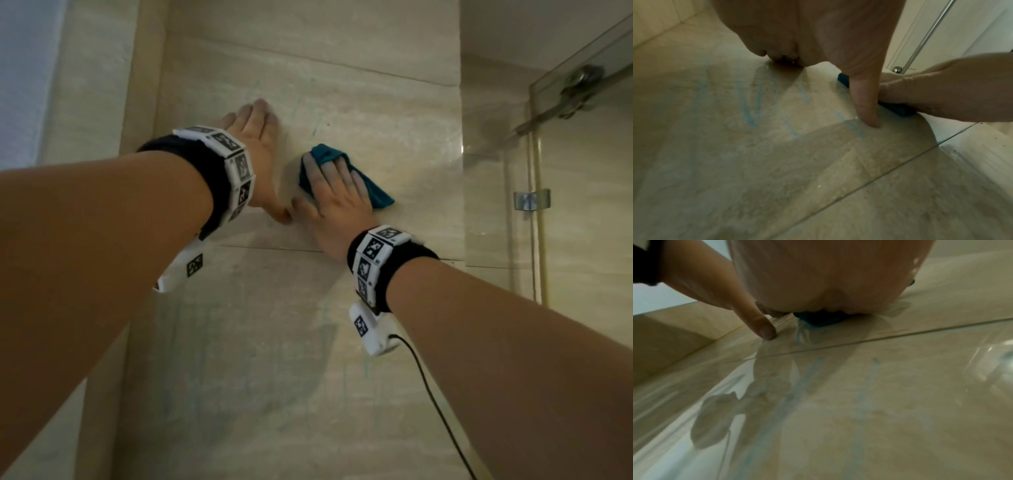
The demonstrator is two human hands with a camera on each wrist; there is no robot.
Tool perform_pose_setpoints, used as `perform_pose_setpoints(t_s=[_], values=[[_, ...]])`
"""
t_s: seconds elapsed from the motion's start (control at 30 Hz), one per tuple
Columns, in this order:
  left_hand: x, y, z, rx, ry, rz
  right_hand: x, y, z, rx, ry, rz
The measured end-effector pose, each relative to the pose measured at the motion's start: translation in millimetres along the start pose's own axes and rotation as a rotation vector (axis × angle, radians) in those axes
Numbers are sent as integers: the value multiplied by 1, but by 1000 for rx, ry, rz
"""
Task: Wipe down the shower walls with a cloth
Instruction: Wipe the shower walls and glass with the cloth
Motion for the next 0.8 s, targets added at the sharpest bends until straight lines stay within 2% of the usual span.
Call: perform_pose_setpoints(t_s=[0.2,0.33,0.4,0.6,0.7,0.8], values=[[-1,-5,8,-42,-1,19,15,7,-63,-243,-6,14],[-7,-11,11,-41,-84,-25,23,21,-56,-334,111,52],[-10,-15,11,-22,-127,-64,20,21,-32,-301,117,68],[-30,-36,23,109,-232,-179,-14,-15,39,-25,-30,52],[-39,-45,27,180,-303,-206,-24,-31,38,90,-71,71],[-44,-48,28,234,-319,-204,-22,-39,21,122,-84,124]])
Point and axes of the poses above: each hand's wrist, its own y-axis towards the middle knuckle, its own x-axis out of the back of the hand, z = x × y, the point moved 2 cm from there along y, towards the middle knuckle, and after that the axes turned 7 degrees about -y, right-handed, at the moved point
